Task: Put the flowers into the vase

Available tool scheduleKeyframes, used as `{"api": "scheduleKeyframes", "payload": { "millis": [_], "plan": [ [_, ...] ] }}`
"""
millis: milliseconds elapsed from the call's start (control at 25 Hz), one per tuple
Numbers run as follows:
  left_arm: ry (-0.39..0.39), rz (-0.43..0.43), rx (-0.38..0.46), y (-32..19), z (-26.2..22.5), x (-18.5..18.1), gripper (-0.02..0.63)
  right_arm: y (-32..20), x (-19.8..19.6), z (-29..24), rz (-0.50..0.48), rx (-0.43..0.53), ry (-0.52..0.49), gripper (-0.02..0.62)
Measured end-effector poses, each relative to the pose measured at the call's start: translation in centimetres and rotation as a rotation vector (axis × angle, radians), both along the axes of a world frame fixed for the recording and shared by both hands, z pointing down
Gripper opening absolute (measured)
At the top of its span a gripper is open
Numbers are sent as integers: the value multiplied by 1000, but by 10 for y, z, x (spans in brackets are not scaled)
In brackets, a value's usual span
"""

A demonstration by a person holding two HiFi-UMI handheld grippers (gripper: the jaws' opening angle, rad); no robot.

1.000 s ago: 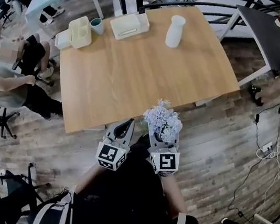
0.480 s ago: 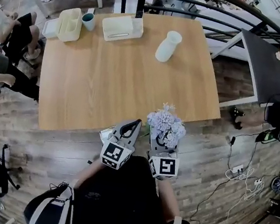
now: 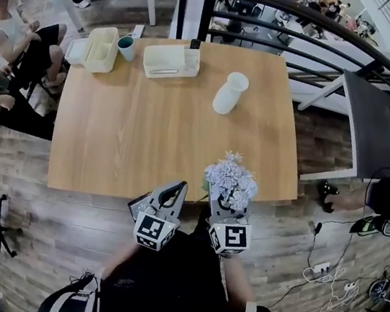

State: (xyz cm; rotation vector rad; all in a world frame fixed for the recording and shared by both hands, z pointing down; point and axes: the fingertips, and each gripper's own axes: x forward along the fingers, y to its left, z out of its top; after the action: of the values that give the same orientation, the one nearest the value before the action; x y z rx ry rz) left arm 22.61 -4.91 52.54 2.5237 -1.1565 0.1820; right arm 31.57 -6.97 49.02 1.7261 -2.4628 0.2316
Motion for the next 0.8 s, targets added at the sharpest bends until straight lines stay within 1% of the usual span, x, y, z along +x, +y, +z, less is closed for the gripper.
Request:
{"api": "scheduleKeyframes", "payload": {
  "millis": [120, 240, 320, 400, 520, 640, 800],
  "plan": [
    [-6, -73, 19, -19, -5, 24, 26, -30, 31, -11, -75, 44, 12, 190],
    [-3, -162, 3, -33, -6, 52, 26, -54, 73, -21, -118, 71, -10, 190],
    [-5, -200, 1, -40, -9, 73, 26, -71, 103, -32, -156, 105, -17, 190],
    [-19, -241, 14, -49, -14, 91, 26, -95, 125, -42, -206, 143, 5, 190],
    [-32, -306, -2, -54, -16, 100, 26, -130, 140, -52, -257, 181, 44, 190],
    [-54, -335, -8, -57, -12, 106, 26, -163, 150, -74, -290, 242, 58, 190],
    [-42, -382, -17, -62, -10, 97, 26, -196, 145, -119, -286, 370, 111, 190]
  ]
}}
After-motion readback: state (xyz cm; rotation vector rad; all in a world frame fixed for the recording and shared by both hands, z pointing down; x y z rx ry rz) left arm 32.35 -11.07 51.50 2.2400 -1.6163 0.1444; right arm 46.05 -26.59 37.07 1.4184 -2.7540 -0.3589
